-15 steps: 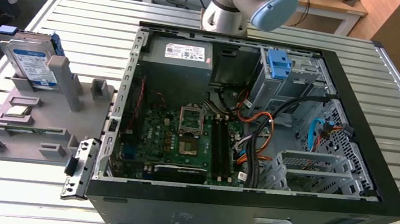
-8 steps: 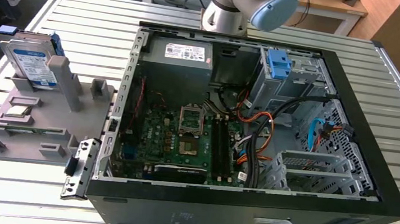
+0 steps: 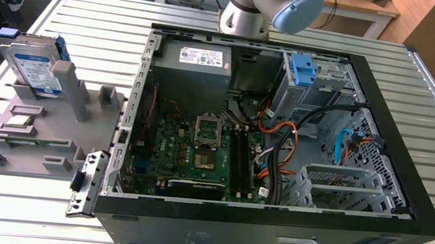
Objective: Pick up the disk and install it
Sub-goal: 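Reach for the disk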
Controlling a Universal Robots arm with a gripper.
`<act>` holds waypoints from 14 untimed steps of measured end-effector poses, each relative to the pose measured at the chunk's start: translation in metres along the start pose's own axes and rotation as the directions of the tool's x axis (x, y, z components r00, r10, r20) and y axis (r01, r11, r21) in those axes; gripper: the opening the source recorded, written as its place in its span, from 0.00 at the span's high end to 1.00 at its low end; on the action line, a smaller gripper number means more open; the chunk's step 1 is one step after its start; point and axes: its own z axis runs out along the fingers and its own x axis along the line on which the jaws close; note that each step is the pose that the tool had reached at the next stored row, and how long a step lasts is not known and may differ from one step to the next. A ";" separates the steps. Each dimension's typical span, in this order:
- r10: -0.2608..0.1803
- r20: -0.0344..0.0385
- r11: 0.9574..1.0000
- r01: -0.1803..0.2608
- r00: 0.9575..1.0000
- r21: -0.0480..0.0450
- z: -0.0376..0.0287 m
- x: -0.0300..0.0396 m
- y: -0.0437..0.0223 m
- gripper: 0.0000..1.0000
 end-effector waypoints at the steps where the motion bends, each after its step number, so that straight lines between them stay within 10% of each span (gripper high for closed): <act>1: 0.000 0.000 1.000 0.000 1.000 0.000 0.0006 0.0000 0.0000 0.89; 14: 0.017 0.001 1.000 -0.017 1.000 -0.001 0.0034 -0.0003 -0.0001 0.89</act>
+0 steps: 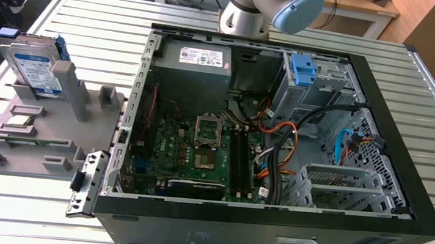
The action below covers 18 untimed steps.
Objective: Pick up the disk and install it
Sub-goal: 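Reach for the disk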
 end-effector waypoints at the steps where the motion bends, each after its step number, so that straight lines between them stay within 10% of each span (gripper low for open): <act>1: 0.000 0.000 1.000 0.000 1.000 0.000 0.0006 0.0000 0.0000 0.89; 18: 0.000 0.000 1.000 0.000 1.000 0.000 0.0059 0.0009 0.0003 0.89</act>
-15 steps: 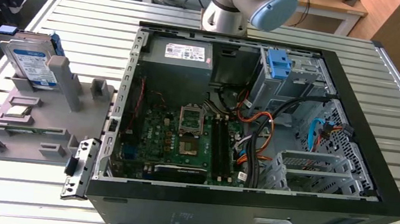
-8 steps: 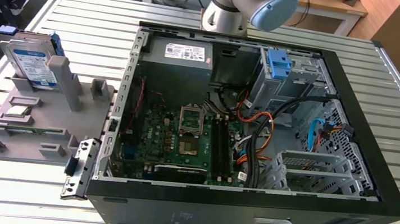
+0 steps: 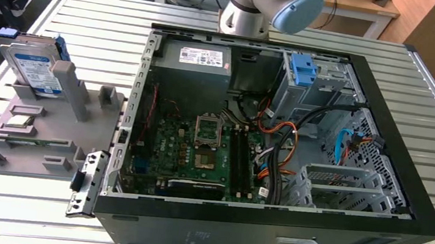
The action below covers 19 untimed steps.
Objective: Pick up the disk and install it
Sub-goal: 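Reach for the disk, then pick up the disk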
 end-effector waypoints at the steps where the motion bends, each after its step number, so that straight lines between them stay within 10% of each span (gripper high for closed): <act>1: 0.000 0.000 1.000 0.000 1.000 0.000 0.0003 0.0000 0.0000 0.89; 19: 0.000 0.000 1.000 0.000 1.000 0.003 0.0032 0.0000 -0.0001 0.89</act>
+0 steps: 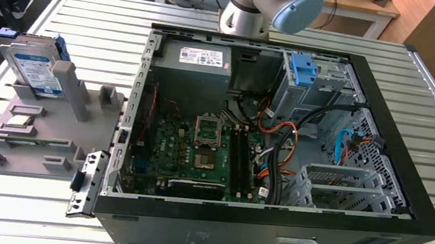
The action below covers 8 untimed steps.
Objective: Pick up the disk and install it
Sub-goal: 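Pick up the disk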
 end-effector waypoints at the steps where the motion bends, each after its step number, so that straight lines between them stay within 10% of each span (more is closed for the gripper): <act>1: 0.000 0.000 1.000 0.000 1.000 0.000 0.0000 0.0000 0.0000 0.89; 8: -0.023 -0.001 1.000 0.023 1.000 0.000 0.0003 0.0000 0.0000 0.89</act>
